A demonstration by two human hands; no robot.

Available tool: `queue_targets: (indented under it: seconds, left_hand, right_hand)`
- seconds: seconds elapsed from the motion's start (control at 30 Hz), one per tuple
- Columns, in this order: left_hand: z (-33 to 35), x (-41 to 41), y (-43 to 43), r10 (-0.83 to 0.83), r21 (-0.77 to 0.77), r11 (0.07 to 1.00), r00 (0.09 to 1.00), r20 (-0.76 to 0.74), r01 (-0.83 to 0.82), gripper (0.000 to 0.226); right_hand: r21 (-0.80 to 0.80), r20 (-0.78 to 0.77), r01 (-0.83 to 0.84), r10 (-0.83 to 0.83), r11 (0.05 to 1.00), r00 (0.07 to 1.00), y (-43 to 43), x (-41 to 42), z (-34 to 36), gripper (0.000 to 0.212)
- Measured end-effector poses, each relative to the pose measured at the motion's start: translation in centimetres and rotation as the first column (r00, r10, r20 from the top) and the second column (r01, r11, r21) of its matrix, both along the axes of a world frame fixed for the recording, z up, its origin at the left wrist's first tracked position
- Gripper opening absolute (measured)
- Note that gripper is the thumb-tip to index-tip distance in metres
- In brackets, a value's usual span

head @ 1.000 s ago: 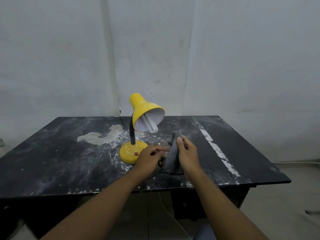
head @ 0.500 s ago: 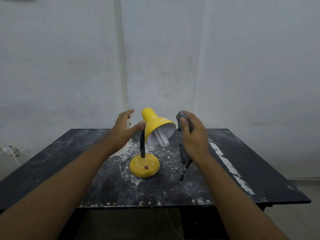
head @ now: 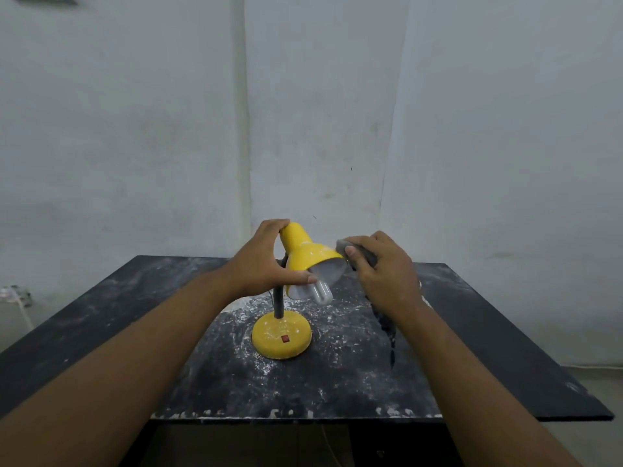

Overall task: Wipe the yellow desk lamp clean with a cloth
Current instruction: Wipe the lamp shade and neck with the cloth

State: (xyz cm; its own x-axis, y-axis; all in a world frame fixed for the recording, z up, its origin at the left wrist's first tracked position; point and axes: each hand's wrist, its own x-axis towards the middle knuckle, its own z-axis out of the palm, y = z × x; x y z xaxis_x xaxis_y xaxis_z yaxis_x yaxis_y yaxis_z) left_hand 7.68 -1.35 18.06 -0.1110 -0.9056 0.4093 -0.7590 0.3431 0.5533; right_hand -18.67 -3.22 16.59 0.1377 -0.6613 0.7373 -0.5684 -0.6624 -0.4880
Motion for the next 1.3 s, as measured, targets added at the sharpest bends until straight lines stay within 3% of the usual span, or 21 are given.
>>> queue_targets:
  seconds: [0.17,0.27,0.33,0.43,0.5,0.6,0.67,0.8,0.93,1.07,1.2,1.3]
  left_hand:
    - [0.0,0.0,-0.1,-0.005,-0.032,0.999,1.000,-0.009,0.005,0.132]
    - [-0.1,-0.4,0.0,-0.005,-0.048,0.999,1.000,-0.011,0.004,0.132]
    - [0.0,-0.6,0.0,-0.009,-0.049,0.999,1.000,-0.018,0.008,0.131]
    - [-0.1,-0.5,0.0,-0.011,-0.042,0.999,1.000,-0.023,0.010,0.133]
    - [-0.1,-0.2,-0.1,-0.014,-0.023,1.000,1.000,-0.022,0.013,0.137]
    - [-0.2,0.1,-0.2,-0.019,-0.017,1.000,1.000,-0.018,0.018,0.143]
    - [-0.1,0.1,-0.3,-0.019,-0.017,1.000,1.000,-0.018,0.019,0.142]
    - [0.1,0.2,-0.5,-0.025,-0.011,1.000,1.000,-0.011,0.025,0.141]
    - [0.0,0.2,-0.5,-0.034,-0.013,0.999,0.999,-0.017,0.034,0.140]
    - [-0.1,0.2,-0.6,-0.030,-0.016,0.999,0.999,-0.025,0.030,0.140]
    - [0.0,0.1,-0.5,-0.033,-0.014,0.999,0.999,-0.017,0.033,0.141]
    - [0.1,0.2,-0.5,-0.027,-0.013,1.000,0.999,-0.020,0.027,0.140]
  right_hand:
    - [-0.088,-0.024,-0.135,0.133,0.987,0.991,0.7,0.6,-0.2,0.020]
    - [0.047,-0.023,-0.042,0.043,0.998,0.999,-0.5,0.3,0.2,0.020]
    - [0.049,-0.061,-0.006,0.009,0.999,0.998,-0.6,-0.1,0.9,0.020]
    - [-0.046,-0.003,-0.171,0.171,0.984,0.985,0.1,0.0,1.5,0.020]
    - [-0.027,-0.013,-0.238,0.237,0.971,0.971,-0.3,0.3,1.1,0.016]
    - [0.091,-0.023,-0.155,0.158,0.984,0.987,-1.7,-0.1,1.2,0.014]
    - [0.068,-0.034,-0.125,0.127,0.990,0.991,-1.7,-0.4,1.8,0.015]
    - [0.027,-0.062,-0.276,0.277,0.961,0.959,-1.2,0.0,2.3,0.019]
    - [0.076,-0.088,-0.157,0.163,0.985,0.983,-1.9,-0.3,3.3,0.019]
    - [0.093,-0.134,-0.300,0.311,0.949,0.941,-2.1,0.4,4.4,0.018]
    - [0.162,-0.233,-0.132,0.168,0.978,0.958,-3.5,0.3,4.9,0.018]
    - [0.131,-0.126,-0.303,0.319,0.944,0.939,-3.5,0.8,5.0,0.016]
